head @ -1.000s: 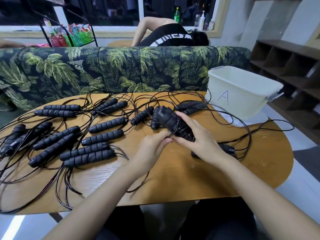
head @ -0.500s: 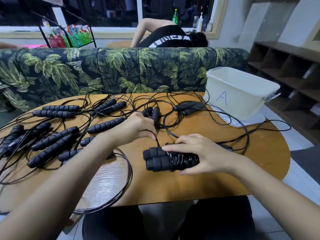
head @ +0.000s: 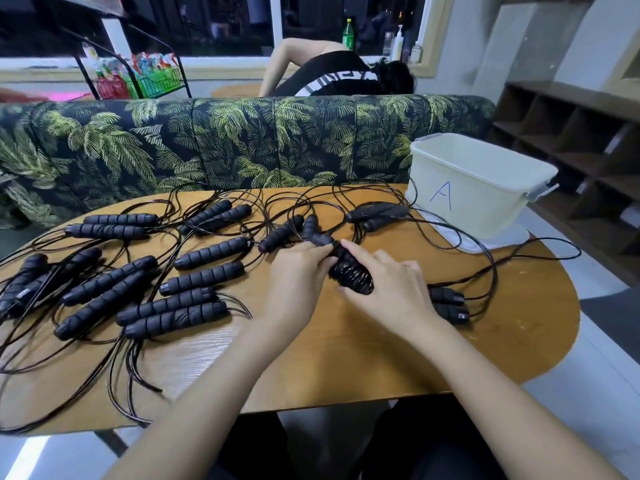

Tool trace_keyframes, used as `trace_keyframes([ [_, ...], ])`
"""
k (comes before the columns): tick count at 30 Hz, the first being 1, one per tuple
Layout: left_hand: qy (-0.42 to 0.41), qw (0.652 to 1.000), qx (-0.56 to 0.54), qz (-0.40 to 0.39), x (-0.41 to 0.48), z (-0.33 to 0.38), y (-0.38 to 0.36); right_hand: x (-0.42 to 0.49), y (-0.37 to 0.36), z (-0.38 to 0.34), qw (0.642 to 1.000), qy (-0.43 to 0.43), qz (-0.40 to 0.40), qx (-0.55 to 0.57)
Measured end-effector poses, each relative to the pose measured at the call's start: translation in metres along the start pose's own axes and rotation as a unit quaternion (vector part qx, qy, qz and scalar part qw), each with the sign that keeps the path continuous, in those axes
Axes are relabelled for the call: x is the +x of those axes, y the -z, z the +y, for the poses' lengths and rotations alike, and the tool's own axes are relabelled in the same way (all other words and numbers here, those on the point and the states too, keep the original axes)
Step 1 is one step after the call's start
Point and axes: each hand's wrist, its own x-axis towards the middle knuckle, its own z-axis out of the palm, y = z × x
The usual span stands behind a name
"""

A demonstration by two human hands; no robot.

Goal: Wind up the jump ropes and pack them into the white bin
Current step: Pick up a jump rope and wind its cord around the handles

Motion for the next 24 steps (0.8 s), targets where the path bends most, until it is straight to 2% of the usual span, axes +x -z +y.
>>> trace_keyframes([
  [2, 0.024, 0.998, -0.049, 0.012, -0.011, 0.005, -0.003, -0.005, -0.004, -0.009, 0.999, -0.010, -0.005, 0.033],
  [6, -0.042, 0.999, -0.006, -0.002, -0.019, 0.002, -0.002, -0.012, -0.001, -0.013, 0.993, 0.010, -0.076, 0.092],
  [8, -0.079, 0.997, 0.011, -0.012, -0.020, -0.005, -0.001, -0.014, 0.002, -0.011, 0.991, 0.023, -0.087, 0.099],
  [11, -0.097, 0.995, 0.019, -0.006, -0.024, -0.006, 0.004, -0.014, 0.001, -0.015, 0.994, 0.018, -0.051, 0.095],
  [14, -0.022, 0.996, -0.030, 0.082, -0.023, -0.003, 0.018, -0.013, -0.002, -0.016, 0.981, -0.029, 0.007, 0.192],
  [16, 0.007, 0.988, -0.106, 0.114, -0.020, -0.006, 0.026, -0.013, 0.000, -0.011, 0.952, -0.059, 0.018, 0.299],
  [18, 0.089, 0.963, -0.240, 0.085, -0.019, -0.010, 0.028, -0.015, 0.002, -0.009, 0.915, -0.057, -0.012, 0.399],
  [21, 0.196, 0.874, -0.443, 0.032, -0.023, -0.010, 0.025, -0.021, 0.006, -0.015, 0.828, -0.090, -0.064, 0.549],
  [24, 0.247, 0.792, -0.558, -0.032, -0.024, -0.001, 0.025, -0.025, 0.008, -0.020, 0.739, -0.151, -0.111, 0.647],
])
